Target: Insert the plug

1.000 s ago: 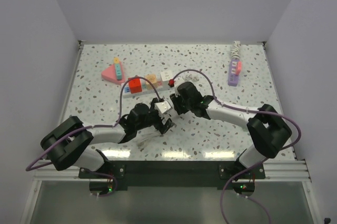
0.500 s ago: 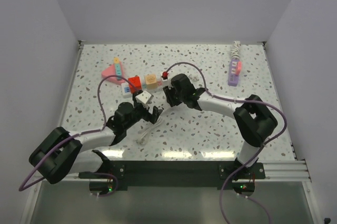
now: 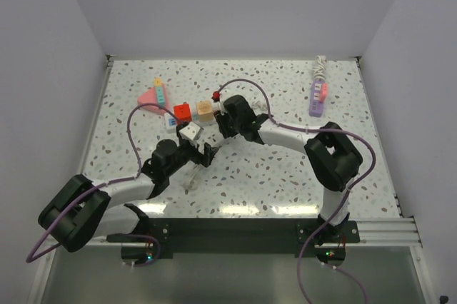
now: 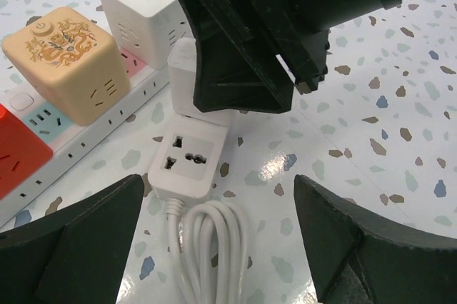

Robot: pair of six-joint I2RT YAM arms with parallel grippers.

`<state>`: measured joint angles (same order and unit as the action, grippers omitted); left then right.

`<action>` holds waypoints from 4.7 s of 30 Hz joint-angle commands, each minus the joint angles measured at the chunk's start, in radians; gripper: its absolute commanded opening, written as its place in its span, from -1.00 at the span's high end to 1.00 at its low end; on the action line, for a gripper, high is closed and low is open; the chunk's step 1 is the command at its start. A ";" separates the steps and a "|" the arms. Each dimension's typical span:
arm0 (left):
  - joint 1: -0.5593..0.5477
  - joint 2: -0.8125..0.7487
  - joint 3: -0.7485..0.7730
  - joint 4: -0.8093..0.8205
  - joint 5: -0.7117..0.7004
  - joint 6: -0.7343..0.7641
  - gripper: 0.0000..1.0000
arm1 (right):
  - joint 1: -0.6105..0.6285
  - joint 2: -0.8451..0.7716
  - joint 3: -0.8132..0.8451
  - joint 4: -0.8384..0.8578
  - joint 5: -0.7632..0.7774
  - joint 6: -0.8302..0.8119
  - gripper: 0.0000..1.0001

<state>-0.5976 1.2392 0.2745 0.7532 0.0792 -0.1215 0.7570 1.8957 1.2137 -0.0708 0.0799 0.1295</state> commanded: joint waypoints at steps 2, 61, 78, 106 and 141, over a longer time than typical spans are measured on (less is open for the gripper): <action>0.012 -0.026 -0.014 0.078 0.024 -0.020 -0.82 | 0.015 0.186 -0.071 -0.305 0.029 0.036 1.00; -0.050 -0.083 -0.054 0.064 0.088 -0.081 -0.80 | -0.217 -0.793 -0.425 -0.753 0.792 0.949 -0.97; -0.050 -0.030 -0.067 0.150 0.182 -0.119 -0.80 | -0.573 -0.836 -0.585 -0.627 0.506 0.949 -0.96; -0.050 -0.058 -0.095 0.159 0.168 -0.112 -0.80 | -0.798 -0.701 -0.672 -0.411 0.437 0.819 -0.05; -0.200 0.006 -0.037 0.153 0.212 0.103 -0.78 | -0.461 -0.525 -0.361 0.114 -0.500 0.207 1.00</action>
<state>-0.7647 1.2263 0.1932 0.8921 0.2829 -0.0887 0.2775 1.3121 0.7868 -0.0612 -0.1921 0.4206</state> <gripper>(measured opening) 0.890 0.444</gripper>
